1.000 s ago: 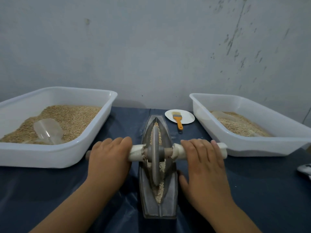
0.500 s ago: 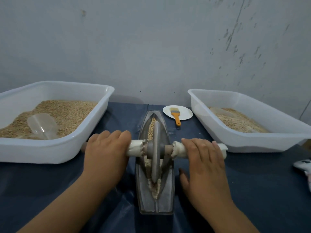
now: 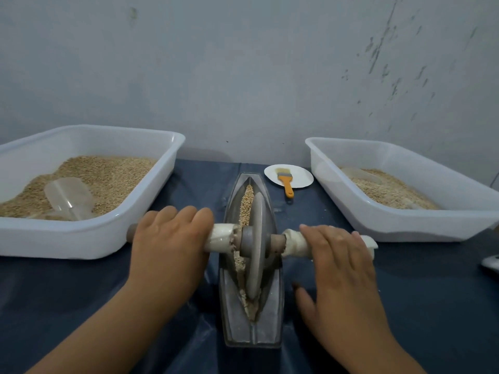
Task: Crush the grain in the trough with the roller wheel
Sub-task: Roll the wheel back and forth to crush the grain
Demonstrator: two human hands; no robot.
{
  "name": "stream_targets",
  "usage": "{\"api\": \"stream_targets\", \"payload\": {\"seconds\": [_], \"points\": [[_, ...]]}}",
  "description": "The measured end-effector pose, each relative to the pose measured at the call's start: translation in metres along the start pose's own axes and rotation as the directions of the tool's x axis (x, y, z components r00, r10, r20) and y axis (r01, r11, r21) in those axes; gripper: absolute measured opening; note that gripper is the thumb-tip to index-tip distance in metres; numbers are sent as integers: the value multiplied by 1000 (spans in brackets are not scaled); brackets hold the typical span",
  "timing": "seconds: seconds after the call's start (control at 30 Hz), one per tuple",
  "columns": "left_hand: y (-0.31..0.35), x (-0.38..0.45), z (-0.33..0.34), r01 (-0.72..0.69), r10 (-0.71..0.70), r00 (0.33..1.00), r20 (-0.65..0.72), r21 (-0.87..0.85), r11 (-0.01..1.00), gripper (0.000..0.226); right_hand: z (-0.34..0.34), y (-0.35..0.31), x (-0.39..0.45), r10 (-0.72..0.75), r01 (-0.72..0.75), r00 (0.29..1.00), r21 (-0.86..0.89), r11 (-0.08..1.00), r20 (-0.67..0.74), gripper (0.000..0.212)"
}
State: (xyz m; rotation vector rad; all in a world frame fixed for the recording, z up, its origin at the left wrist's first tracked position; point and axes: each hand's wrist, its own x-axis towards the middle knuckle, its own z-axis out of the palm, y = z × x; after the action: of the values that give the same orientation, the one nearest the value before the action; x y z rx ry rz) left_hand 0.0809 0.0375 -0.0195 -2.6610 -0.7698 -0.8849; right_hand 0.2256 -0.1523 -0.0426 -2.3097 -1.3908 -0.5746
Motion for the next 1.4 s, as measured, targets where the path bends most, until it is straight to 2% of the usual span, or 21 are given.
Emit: {"api": "stream_targets", "payload": {"seconds": [0.13, 0.27, 0.37, 0.47, 0.63, 0.73, 0.8, 0.83, 0.93, 1.0, 1.1, 1.23, 1.3, 1.4], "points": [[0, 24, 12, 50, -52, 997, 55, 47, 998, 26, 1, -3, 34, 58, -52, 990, -47, 998, 129, 78], [-1, 19, 12, 65, -66, 995, 72, 22, 998, 25, -2, -6, 32, 68, -62, 989, -50, 997, 131, 73], [-1, -5, 2, 9, -10, 1000, -19, -32, 999, 32, -6, -9, 5, 64, -64, 998, 8, 998, 23, 84], [-3, -13, -1, 2, -3, 999, -45, -38, 999, 34, -5, -7, -6, 27, -27, 1000, -11, 1000, -15, 93], [0, 18, 10, 47, -47, 998, 35, -1, 999, 26, -3, -5, 26, 68, -57, 989, -83, 995, 133, 81], [1, 25, 12, 60, -60, 995, 77, 4, 998, 24, -2, -5, 43, 67, -53, 988, -97, 994, 140, 75], [1, 15, 7, 47, -46, 998, 46, -18, 999, 27, -4, -6, 33, 78, -69, 986, -70, 995, 144, 74], [1, 6, 4, 38, -38, 999, 4, -32, 999, 28, -6, -8, 24, 92, -89, 987, -33, 996, 132, 74], [0, -20, -2, -10, 3, 990, -140, -55, 998, 19, -9, -12, -5, 79, -77, 997, 44, 996, -28, 80], [-1, -24, -2, -22, 12, 986, -165, -57, 998, 15, -10, -12, -8, 52, -48, 995, 49, 998, -81, 81], [-3, -11, 6, 38, -42, 997, -67, -63, 997, 23, -9, -13, 5, 43, -43, 999, -20, 999, 20, 83], [-3, 7, 14, 113, -108, 991, 76, -61, 992, 29, -9, -19, 36, 79, -66, 989, -99, 993, 124, 71], [-3, 4, 12, 104, -101, 992, 70, -48, 993, 29, -8, -20, 37, 72, -61, 991, -103, 993, 109, 69], [-3, -16, 4, 54, -57, 997, -44, -70, 996, 28, -13, -22, 17, 121, -119, 990, -24, 993, 74, 73]]}}
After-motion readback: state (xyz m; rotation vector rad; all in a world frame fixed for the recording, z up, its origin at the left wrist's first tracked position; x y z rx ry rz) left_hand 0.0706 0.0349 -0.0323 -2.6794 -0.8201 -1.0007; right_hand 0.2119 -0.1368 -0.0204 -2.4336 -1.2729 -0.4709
